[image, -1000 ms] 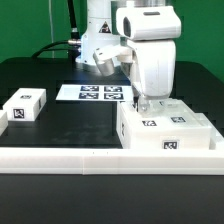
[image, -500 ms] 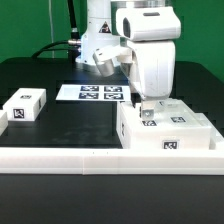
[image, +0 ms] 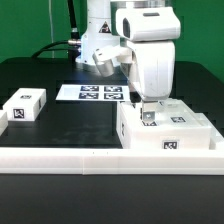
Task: Assemble cabinet
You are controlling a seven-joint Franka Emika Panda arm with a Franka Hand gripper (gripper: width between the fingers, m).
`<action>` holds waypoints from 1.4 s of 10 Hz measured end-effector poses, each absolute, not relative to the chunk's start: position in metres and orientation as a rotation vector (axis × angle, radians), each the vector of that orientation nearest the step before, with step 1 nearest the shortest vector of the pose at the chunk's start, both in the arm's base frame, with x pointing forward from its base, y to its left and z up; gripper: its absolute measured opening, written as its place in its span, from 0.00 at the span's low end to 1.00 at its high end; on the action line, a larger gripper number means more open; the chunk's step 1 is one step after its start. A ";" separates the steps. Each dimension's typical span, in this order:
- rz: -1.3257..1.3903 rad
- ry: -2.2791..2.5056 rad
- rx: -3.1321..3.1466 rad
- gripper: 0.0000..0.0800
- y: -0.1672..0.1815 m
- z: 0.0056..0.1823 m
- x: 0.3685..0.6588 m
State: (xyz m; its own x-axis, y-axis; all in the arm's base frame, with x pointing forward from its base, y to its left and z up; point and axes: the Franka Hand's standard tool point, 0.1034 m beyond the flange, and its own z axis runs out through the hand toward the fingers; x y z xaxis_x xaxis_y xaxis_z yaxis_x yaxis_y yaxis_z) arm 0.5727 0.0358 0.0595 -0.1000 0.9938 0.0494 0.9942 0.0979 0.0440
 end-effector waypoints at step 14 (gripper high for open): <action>-0.208 -1.678 -2.672 1.00 0.049 0.079 0.513</action>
Offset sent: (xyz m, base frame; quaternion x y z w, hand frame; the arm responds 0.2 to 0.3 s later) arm -0.0405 0.0003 0.0353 -0.0396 -0.0353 0.1083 0.9927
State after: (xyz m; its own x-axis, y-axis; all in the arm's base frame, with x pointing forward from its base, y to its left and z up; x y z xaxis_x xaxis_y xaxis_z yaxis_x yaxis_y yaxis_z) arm 0.5134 0.0494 0.0791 0.4283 0.8981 0.1003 0.8954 -0.4367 0.0868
